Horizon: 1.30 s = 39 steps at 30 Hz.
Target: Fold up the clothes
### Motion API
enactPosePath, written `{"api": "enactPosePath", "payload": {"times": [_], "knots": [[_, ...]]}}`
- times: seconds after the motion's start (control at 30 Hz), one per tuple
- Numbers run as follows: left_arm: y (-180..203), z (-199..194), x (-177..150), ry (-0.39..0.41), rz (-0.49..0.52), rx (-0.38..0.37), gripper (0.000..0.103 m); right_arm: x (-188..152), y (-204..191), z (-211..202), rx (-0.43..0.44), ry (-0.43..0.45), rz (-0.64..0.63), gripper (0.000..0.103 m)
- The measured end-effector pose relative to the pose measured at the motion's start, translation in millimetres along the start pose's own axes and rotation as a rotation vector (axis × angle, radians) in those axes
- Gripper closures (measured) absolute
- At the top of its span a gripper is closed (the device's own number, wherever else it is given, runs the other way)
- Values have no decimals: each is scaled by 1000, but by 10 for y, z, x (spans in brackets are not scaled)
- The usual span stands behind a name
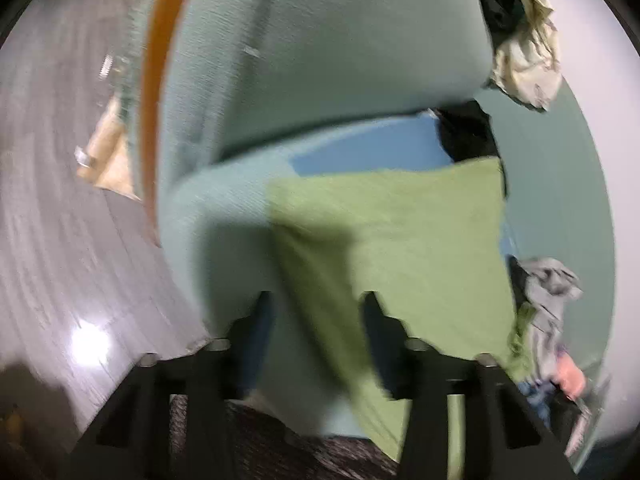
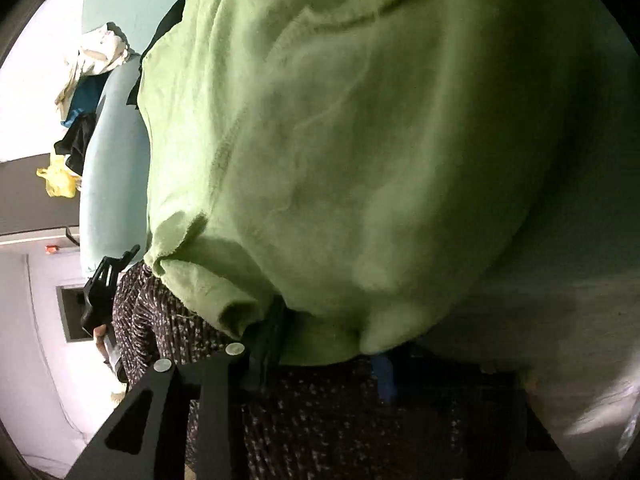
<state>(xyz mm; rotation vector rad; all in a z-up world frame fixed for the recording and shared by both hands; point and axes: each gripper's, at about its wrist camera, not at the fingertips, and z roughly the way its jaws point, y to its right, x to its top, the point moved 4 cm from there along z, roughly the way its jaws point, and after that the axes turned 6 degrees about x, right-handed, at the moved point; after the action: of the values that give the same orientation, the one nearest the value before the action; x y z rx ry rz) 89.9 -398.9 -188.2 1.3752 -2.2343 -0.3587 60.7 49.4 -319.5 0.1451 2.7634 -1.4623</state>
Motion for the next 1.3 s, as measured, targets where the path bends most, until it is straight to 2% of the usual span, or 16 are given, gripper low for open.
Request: {"api": "enactPosePath", "payload": {"times": [0.03,0.13,0.17,0.2,0.23,0.43,0.6,0.7,0.87,1.0,1.03,1.07,1.13,1.17,1.2,1.3], "knots": [[25,14,-9,-13,7,0,61,-11,-23,-37,1,7,-13,83],[5,81,-84,-36,34,43,61,17,-45,-146,-12,27,-41,90],[15,91,-97,-30,42,53,66,20,-40,-178,-7,30,-38,92],[-24,68,-122,-25,41,64,94,22,-35,-210,-2,33,-35,92],[-63,46,-148,-21,40,76,101,11,-35,-237,3,36,-32,93],[-75,-156,-154,39,54,93,101,-104,-222,-515,131,53,-54,94],[521,-266,82,53,96,-19,101,521,-561,-919,115,163,-156,94],[985,-271,242,78,154,-42,101,874,-718,-1259,72,222,-222,94],[2060,30,733,150,235,-57,101,2142,-1137,-1542,-30,317,-310,94],[2722,419,1130,260,219,-56,100,3150,-1442,-1477,-121,387,-336,92],[2807,556,1173,271,229,-32,99,3349,-1486,-1397,-155,418,-331,85],[2888,702,1210,273,242,-5,96,3546,-1530,-1316,-189,450,-327,65],[2975,1013,1204,190,299,44,71,3821,-1462,-1213,-283,477,-297,28],[2950,1052,1165,154,304,-5,48,3845,-1397,-1213,-312,480,-275,32],[2918,1070,1126,124,307,-57,43,3819,-1294,-1241,-324,475,-252,33],[2636,775,971,147,322,-212,30,3441,-1143,-1442,-203,480,-261,38]]}}
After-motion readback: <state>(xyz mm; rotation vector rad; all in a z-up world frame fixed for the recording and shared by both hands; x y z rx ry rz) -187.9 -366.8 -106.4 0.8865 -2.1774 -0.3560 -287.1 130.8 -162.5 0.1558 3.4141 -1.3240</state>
